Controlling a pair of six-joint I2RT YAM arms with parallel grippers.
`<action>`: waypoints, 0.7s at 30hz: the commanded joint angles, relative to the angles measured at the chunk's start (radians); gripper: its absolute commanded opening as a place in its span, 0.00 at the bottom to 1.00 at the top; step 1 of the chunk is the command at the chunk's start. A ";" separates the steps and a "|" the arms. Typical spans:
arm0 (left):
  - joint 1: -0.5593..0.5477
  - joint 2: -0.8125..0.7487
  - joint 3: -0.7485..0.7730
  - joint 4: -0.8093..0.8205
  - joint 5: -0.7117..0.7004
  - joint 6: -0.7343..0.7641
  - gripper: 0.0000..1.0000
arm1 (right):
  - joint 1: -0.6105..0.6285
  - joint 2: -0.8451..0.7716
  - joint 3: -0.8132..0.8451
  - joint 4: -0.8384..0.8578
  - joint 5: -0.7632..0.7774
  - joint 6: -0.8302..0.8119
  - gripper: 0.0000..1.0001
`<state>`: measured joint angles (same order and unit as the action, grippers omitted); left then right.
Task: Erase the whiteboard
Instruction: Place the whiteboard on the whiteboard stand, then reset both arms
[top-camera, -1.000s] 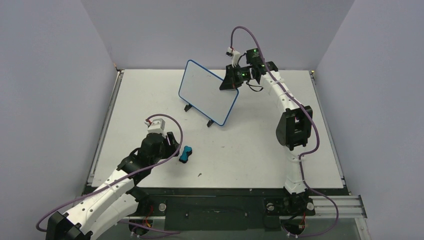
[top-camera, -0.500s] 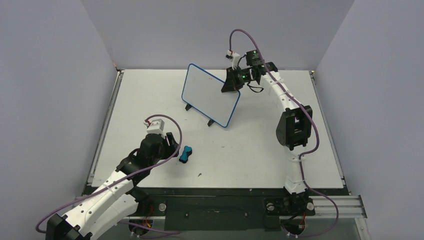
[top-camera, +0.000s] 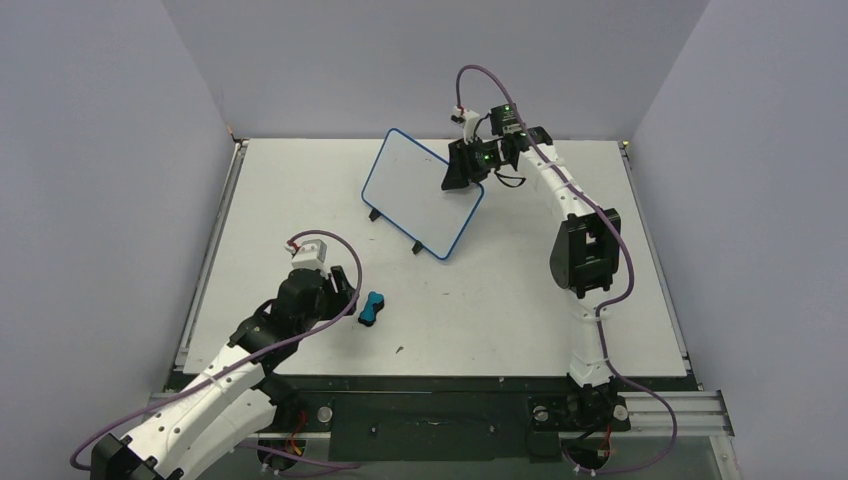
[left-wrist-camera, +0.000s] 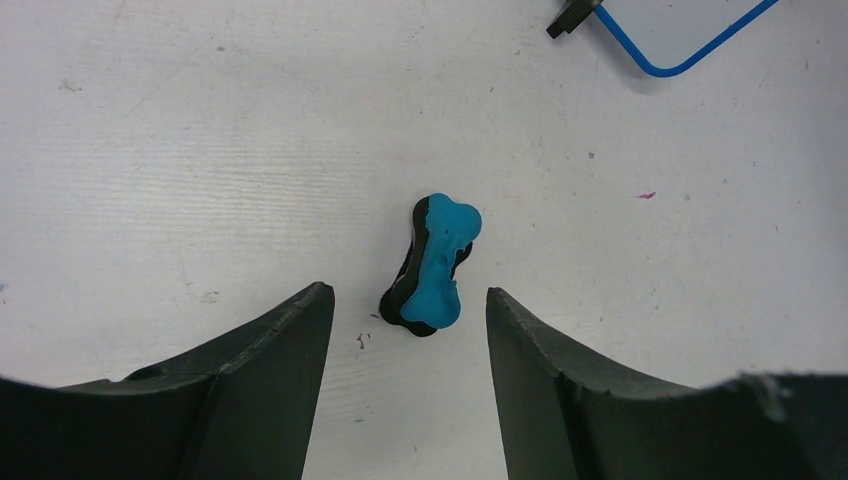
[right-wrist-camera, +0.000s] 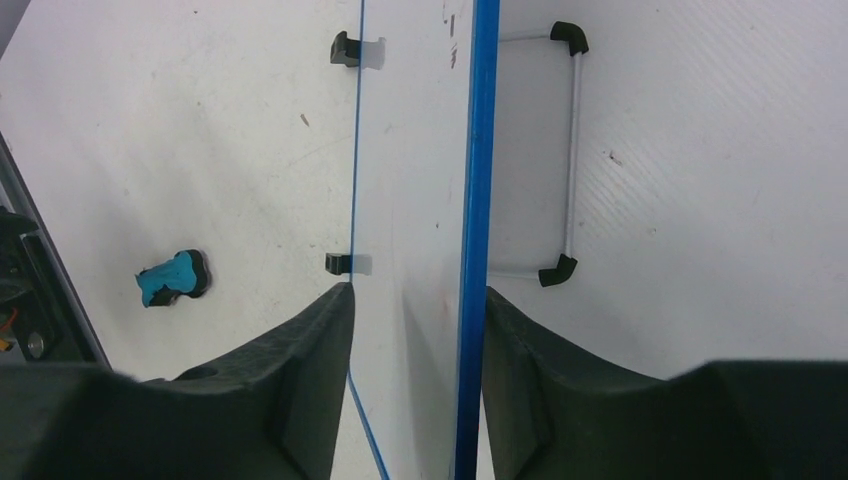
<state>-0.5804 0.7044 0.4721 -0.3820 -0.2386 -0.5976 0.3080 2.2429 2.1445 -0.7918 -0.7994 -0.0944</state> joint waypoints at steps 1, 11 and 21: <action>0.005 -0.016 0.035 -0.004 -0.009 0.011 0.55 | -0.004 -0.017 0.046 0.009 0.039 -0.011 0.46; 0.005 -0.022 0.085 -0.006 0.018 0.053 0.55 | -0.024 -0.094 0.043 -0.024 0.159 -0.064 0.67; 0.041 -0.063 0.189 0.001 0.087 0.150 0.77 | -0.084 -0.280 -0.051 -0.063 0.141 -0.109 0.74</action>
<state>-0.5724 0.6727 0.5903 -0.4149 -0.1993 -0.5213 0.2531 2.1334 2.1284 -0.8467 -0.6544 -0.1703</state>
